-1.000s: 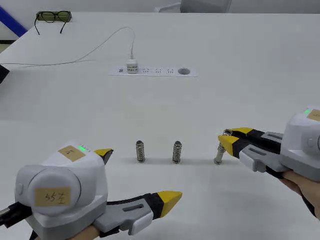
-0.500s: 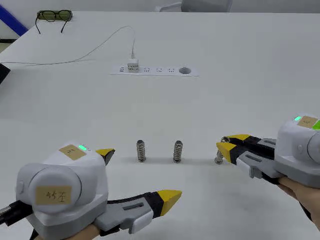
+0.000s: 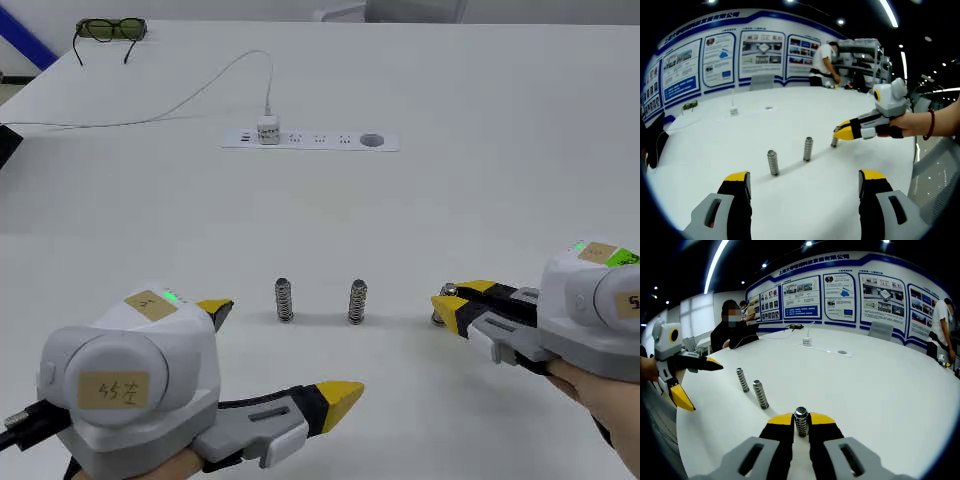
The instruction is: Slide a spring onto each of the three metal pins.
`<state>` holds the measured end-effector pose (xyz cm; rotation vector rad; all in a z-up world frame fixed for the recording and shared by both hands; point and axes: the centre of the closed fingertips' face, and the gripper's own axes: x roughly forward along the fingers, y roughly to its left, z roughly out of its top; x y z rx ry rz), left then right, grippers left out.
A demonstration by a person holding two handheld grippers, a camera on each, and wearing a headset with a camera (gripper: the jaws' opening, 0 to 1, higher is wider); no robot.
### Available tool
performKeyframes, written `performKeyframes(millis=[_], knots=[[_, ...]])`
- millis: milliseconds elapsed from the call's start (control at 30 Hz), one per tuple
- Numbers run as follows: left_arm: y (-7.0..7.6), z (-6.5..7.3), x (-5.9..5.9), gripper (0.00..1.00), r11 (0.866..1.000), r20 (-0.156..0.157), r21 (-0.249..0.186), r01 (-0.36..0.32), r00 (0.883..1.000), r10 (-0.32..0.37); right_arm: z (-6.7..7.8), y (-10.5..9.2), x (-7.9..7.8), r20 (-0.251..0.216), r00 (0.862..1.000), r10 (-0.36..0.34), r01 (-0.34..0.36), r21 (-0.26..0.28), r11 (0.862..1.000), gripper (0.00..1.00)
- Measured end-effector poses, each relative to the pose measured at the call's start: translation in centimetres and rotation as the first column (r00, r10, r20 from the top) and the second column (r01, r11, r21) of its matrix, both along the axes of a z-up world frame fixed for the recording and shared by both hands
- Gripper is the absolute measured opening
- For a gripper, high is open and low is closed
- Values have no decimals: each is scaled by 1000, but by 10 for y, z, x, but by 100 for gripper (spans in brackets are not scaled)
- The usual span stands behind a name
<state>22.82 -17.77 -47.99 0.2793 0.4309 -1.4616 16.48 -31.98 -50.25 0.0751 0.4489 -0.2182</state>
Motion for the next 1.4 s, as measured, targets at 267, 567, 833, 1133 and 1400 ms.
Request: performKeyframes(millis=[267, 567, 833, 1133, 1400], knots=[[0, 0, 1, 89, 1000, 0, 2, 0, 1000, 0, 2, 3, 0, 13, 1000, -8, 7, 36, 999, 18], [3, 4, 8, 86, 1000, 20, 7, -12, 1000, 12, 14, 8, -5, 10, 1000, -9, 8, 41, 999, 26], [8, 3, 10, 81, 999, 34, 35, -15, 999, 13, 21, 18, -16, -13, 1000, 9, -9, 31, 999, 32], [15, 8, 12, 79, 999, 34, 35, -18, 999, 16, 30, 32, -30, -18, 1000, 11, -10, 37, 999, 38], [22, 15, 11, 77, 999, 42, 36, -18, 999, 17, 38, 43, -39, -15, 1000, 9, -9, 49, 999, 42]])
